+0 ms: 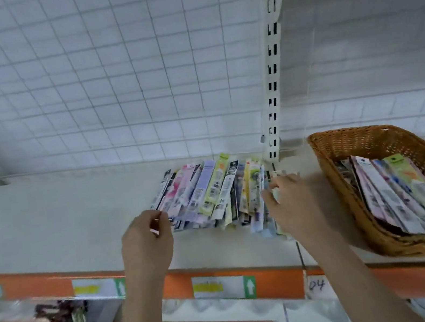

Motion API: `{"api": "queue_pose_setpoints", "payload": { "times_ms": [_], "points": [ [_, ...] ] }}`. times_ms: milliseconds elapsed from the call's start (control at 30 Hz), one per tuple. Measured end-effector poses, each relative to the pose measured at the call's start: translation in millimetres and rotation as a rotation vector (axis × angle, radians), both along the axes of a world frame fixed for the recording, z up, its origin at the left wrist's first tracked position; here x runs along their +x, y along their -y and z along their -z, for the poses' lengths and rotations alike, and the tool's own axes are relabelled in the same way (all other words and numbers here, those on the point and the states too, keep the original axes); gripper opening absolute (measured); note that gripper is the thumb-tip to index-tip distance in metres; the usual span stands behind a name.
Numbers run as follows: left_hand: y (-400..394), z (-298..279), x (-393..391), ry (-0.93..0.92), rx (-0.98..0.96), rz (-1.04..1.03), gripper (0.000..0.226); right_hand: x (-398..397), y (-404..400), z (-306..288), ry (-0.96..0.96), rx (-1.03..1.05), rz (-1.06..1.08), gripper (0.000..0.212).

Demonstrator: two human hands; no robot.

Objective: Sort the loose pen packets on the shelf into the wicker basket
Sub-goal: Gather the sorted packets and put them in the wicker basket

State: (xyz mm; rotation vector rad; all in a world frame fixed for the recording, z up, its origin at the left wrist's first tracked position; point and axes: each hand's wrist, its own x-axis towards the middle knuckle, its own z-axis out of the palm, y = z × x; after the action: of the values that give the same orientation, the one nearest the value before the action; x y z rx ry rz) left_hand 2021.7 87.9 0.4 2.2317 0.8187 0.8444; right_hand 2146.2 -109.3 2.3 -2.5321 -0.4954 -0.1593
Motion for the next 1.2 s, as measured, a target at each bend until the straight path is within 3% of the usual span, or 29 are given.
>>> {"api": "queue_pose_setpoints", "payload": {
  "times_ms": [200,500,900,1200],
  "points": [
    [-51,10,10,-0.027,0.019,0.048,0.011,7,-18,12,-0.169,-0.14,0.263,0.089],
    [-81,12,33,-0.014,0.026,0.188,0.01,19,-53,-1,-0.311,-0.249,0.383,0.097],
    [-98,23,39,-0.039,-0.031,0.281,0.011,31,-56,-3,-0.329,-0.24,0.397,0.069],
    [-99,26,42,-0.043,-0.056,0.307,0.01,36,-52,-12,-0.495,-0.18,0.356,0.026]
  ]
}}
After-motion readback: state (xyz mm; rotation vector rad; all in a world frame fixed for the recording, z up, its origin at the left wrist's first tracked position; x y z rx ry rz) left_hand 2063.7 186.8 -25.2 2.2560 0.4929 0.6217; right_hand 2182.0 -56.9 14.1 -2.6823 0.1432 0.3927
